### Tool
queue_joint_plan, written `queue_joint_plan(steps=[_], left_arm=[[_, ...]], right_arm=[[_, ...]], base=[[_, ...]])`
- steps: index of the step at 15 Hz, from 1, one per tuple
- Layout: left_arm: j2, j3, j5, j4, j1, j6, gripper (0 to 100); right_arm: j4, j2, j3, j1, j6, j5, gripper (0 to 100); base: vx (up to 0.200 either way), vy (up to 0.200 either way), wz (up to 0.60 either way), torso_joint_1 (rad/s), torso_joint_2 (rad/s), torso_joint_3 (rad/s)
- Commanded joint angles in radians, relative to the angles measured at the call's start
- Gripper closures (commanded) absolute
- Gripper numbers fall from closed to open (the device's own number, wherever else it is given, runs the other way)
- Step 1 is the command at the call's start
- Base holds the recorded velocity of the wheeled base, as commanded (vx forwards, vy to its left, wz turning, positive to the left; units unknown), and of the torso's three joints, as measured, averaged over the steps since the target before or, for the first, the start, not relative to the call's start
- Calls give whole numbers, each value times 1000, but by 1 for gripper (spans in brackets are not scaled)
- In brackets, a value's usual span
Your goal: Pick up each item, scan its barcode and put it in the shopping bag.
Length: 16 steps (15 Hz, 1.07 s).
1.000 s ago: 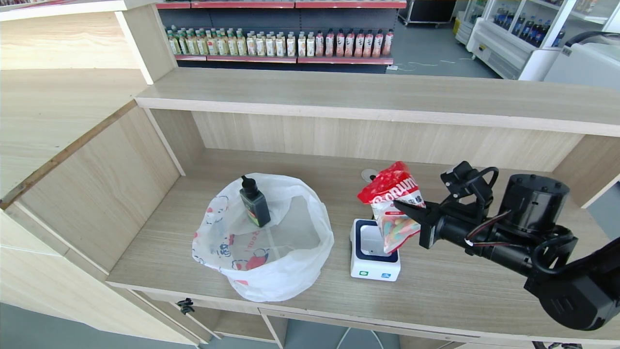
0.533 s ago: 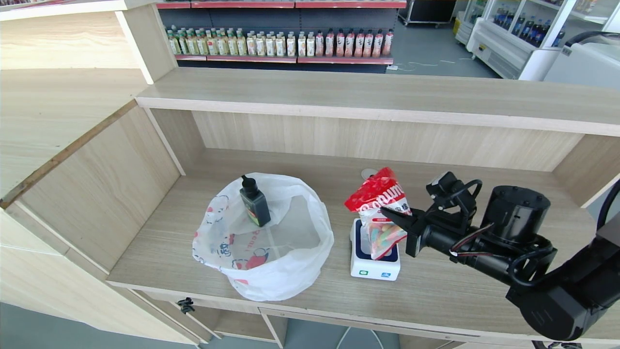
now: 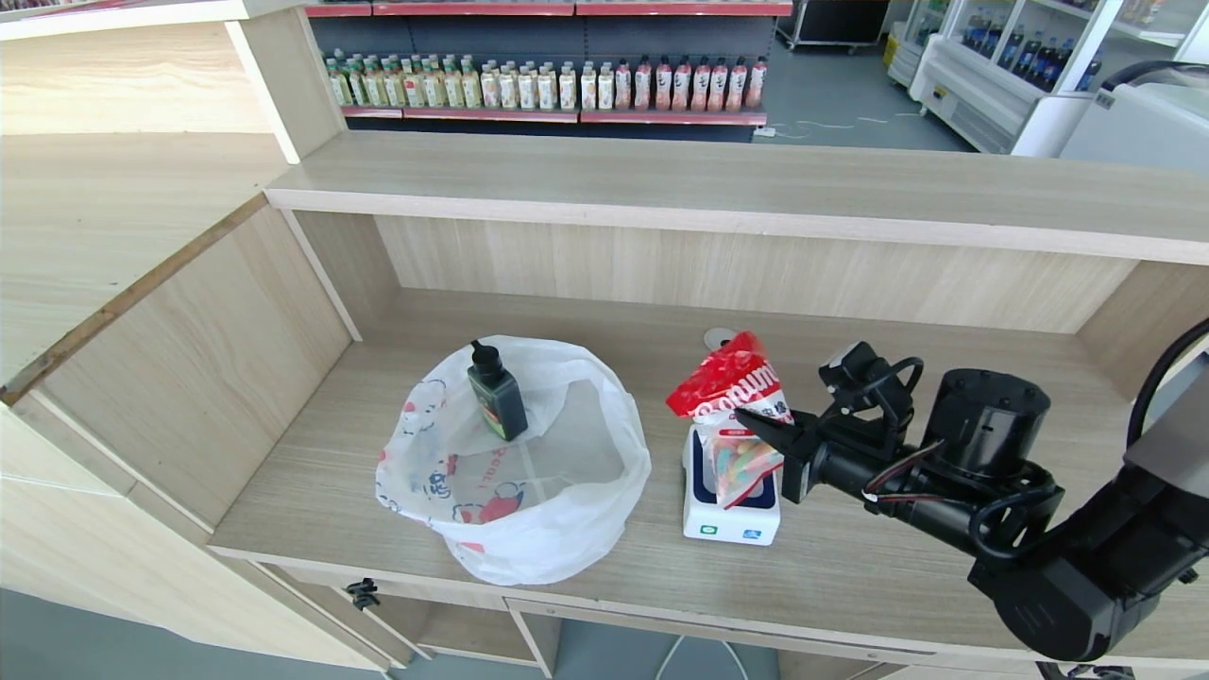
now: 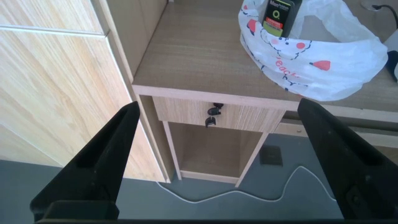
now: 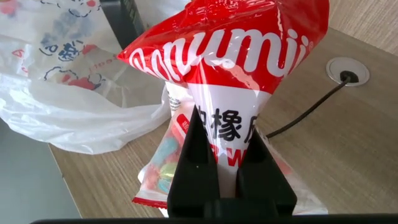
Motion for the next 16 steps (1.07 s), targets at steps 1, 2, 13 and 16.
queue_joint_plan(steps=[1,2,13,16], left_arm=[[0,0,0,0,-1,1,0],[0,0,0,0,0,-1,0],[0,0,0,0,0,-1,0],[0,0,0,0,0,1,0]], right_arm=[[-1,3,2,1,-1,1,100],[-1,3,2,1,-3,1,100],[662,-494,6,-299,-324,-4,100],[653,-495,2,-318,-308,-3,100]], base=[[0,0,0,0,0,0],[0,0,0,0,0,0],[0,0,0,0,0,0],[0,0,0,0,0,0]])
